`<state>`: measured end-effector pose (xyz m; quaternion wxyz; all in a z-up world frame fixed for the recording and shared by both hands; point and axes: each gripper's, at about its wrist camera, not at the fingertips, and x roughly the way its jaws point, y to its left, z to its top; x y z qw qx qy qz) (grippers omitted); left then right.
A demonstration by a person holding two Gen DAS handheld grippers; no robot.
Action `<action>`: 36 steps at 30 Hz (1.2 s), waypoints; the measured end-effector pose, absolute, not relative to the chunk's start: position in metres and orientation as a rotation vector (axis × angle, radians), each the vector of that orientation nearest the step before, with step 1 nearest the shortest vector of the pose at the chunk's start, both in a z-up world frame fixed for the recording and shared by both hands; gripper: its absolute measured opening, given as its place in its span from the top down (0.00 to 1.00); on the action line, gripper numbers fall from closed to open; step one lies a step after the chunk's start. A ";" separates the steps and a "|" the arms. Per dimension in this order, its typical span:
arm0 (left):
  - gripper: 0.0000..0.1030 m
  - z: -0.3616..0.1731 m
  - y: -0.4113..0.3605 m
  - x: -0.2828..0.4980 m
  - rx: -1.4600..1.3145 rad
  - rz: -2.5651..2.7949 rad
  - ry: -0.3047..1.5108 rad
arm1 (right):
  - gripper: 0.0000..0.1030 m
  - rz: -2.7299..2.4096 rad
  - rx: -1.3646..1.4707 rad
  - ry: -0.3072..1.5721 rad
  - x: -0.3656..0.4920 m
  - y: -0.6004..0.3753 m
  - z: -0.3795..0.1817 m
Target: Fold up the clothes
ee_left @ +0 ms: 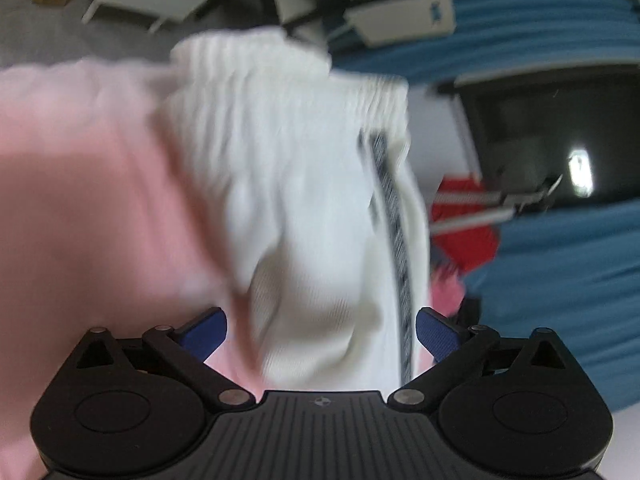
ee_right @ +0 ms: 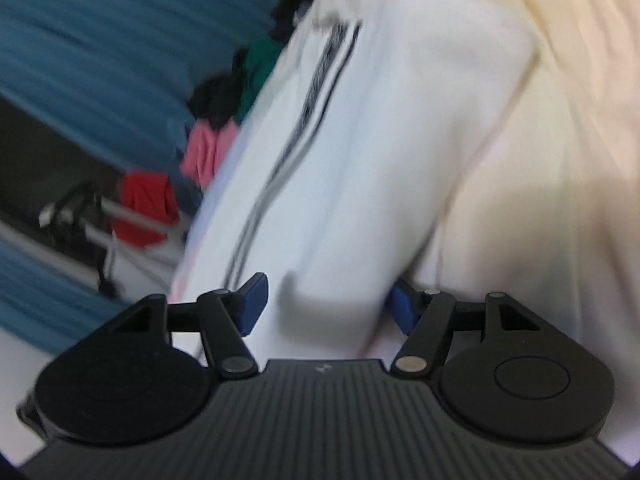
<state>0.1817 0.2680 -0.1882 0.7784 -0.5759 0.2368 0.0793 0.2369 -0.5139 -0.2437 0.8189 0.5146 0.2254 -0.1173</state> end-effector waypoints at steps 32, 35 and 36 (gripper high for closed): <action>0.82 -0.124 0.337 0.027 -1.259 0.287 0.487 | 0.88 -0.428 1.115 0.390 0.125 -0.543 -0.218; 0.78 -0.131 0.341 0.030 -1.206 0.308 0.576 | 0.87 -0.416 1.130 0.440 0.114 -0.546 -0.228; 0.78 -0.134 0.343 0.031 -1.190 0.320 0.604 | 0.87 -0.410 1.135 0.459 0.111 -0.547 -0.232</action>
